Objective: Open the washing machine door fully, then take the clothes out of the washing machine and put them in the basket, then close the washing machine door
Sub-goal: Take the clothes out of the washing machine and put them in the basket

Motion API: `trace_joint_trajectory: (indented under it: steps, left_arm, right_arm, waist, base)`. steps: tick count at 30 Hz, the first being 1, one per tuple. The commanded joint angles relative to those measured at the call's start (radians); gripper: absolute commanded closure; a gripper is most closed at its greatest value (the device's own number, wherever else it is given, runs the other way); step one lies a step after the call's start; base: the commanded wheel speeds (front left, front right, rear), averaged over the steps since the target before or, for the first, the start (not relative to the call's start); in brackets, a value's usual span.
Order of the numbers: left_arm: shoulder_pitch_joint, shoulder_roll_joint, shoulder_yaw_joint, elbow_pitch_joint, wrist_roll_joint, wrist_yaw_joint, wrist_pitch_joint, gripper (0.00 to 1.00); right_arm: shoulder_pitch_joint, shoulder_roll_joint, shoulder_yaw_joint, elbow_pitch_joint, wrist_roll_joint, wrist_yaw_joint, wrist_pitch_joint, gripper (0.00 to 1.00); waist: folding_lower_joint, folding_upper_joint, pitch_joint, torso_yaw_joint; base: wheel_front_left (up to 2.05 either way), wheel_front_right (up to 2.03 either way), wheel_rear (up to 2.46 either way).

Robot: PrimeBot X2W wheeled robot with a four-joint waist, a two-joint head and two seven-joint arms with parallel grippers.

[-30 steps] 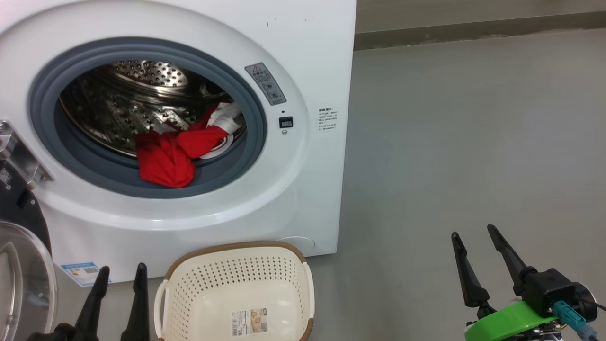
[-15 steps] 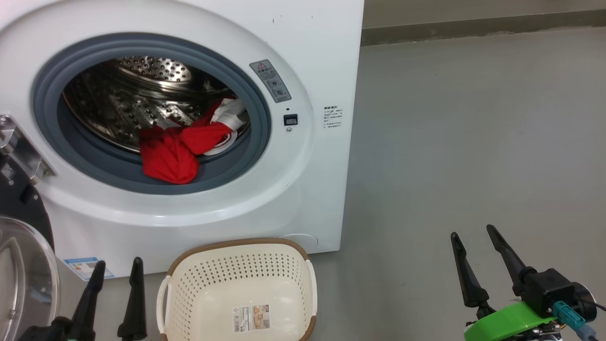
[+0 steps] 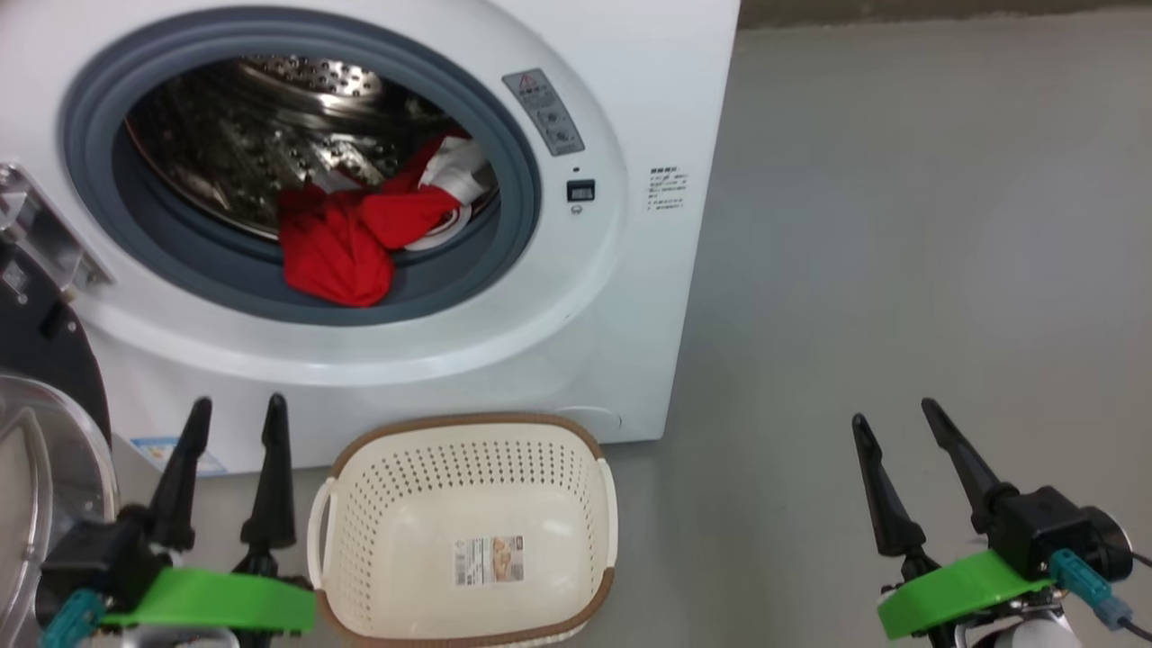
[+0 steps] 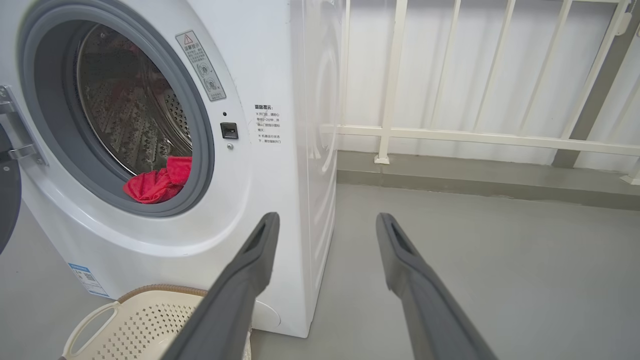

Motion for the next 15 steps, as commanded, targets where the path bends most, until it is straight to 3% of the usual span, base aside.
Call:
trace_joint_trajectory:
  steps: [1,15]
  left_arm:
    - [-0.062,0.014,0.031,-0.008,0.019,0.015,-0.012,0.00]
    - [-0.395,-0.028,0.011,0.174,0.025,0.021,-0.012,0.00]
  right_arm:
    - [-0.054,-0.008,0.029,-0.035,-0.012,0.006,-0.006,0.00]
    - [-0.163,-0.008,0.017,-0.098,-0.046,0.006,-0.006,0.00]
  waist:
    - [0.0000,0.0000,0.047,0.020]
    - [0.0000,0.0000,0.270,0.041]
  base:
    - [0.00,0.00,0.00]
    - [0.00,0.00,0.00]
